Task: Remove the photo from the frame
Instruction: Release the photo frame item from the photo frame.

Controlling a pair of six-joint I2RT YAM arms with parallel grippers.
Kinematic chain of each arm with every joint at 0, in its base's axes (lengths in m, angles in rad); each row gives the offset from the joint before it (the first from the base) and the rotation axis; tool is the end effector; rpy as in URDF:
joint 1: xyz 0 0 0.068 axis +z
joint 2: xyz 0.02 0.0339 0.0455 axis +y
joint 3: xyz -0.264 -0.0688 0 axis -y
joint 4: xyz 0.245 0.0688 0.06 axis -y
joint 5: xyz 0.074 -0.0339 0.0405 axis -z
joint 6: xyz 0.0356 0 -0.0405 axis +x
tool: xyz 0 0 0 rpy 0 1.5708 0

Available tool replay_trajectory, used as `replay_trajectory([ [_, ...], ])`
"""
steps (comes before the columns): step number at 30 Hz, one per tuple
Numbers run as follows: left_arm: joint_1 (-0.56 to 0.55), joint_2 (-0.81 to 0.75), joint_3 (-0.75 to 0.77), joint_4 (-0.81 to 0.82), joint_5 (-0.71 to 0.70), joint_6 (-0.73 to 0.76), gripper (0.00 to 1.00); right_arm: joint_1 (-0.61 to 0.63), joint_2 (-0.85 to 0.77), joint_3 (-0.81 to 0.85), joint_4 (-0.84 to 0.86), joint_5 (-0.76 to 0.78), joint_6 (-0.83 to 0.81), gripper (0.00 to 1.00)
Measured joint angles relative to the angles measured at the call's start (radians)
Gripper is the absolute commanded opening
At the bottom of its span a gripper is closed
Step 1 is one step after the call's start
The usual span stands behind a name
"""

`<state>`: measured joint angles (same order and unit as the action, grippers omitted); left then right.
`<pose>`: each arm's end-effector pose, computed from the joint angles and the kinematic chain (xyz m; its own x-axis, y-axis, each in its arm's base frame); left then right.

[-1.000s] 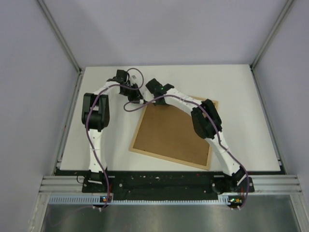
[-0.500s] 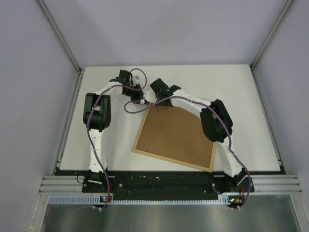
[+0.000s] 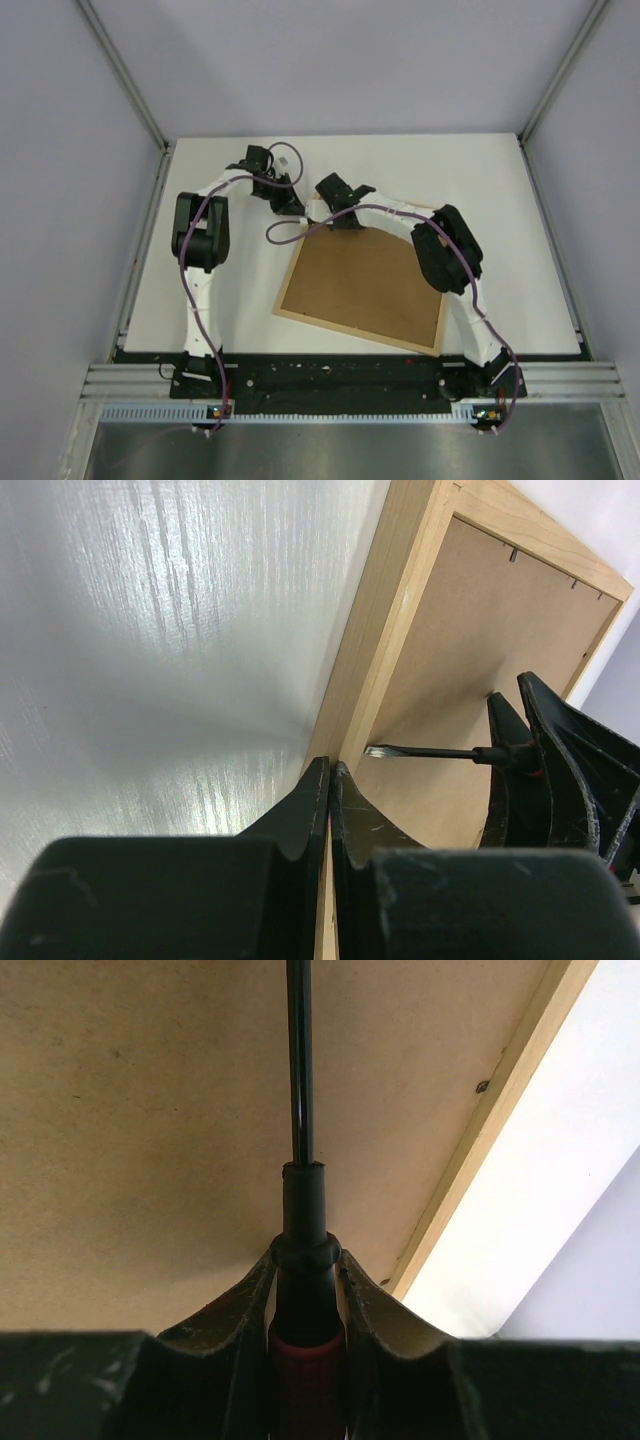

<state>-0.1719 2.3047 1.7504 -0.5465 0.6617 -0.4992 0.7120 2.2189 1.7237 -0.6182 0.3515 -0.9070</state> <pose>0.4721 -0.1042 0.1406 -0.9671 -0.2154 -0.1354 -0.0613 0.7137 -0.6978 0.3645 0.2984 0.1640 -0.0260 -0.9992 -0.0288 -0.8420 0.0374 -0.5382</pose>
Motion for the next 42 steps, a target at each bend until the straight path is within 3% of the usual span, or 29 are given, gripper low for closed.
replay_trajectory([
  [18,0.002,0.000,-0.004,0.005,0.004,-0.001,0.04,-0.028,0.064,0.099,-0.004,0.013,-0.008,0.00],
  [42,0.003,0.000,-0.005,0.006,0.006,-0.005,0.04,-0.024,0.067,0.099,-0.012,0.013,-0.014,0.00],
])
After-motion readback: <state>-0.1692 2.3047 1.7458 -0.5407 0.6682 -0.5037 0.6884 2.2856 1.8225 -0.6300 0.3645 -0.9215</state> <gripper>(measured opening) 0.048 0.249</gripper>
